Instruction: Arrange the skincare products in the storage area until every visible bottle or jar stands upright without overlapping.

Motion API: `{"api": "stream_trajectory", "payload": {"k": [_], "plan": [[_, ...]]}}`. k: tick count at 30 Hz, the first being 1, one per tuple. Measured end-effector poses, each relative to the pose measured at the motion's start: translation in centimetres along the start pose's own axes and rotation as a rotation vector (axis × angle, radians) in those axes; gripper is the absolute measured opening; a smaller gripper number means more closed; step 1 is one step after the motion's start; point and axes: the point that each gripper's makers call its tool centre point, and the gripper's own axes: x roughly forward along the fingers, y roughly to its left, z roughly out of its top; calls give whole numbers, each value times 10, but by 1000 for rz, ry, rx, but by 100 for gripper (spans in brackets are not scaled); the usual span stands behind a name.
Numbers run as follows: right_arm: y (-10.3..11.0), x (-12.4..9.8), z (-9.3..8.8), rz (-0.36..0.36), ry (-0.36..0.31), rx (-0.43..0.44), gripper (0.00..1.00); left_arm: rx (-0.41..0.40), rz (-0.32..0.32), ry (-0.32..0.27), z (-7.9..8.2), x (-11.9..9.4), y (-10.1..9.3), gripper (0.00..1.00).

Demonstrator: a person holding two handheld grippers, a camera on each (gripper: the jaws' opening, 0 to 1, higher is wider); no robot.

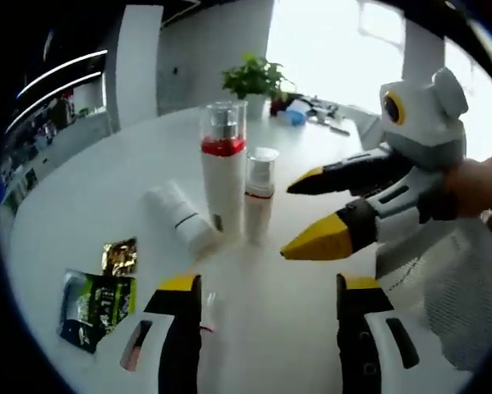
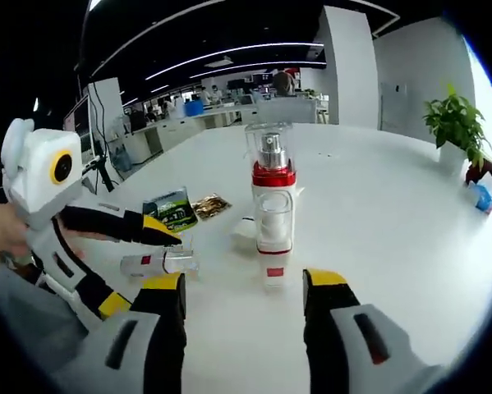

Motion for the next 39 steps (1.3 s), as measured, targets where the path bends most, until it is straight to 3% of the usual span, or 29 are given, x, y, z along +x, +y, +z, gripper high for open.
{"api": "stream_trajectory", "payload": {"k": [11,19,39], "plan": [[5,-15,-3,71,7,-17,78,-155,74,-21,-14,-40,8,80],[8,-31,3,119,-17,-43,86,-219,119,-32,-26,-70,9,88],[20,-57,1,200,-30,-72,99,-357,260,-63,-60,-134,7,97]]}}
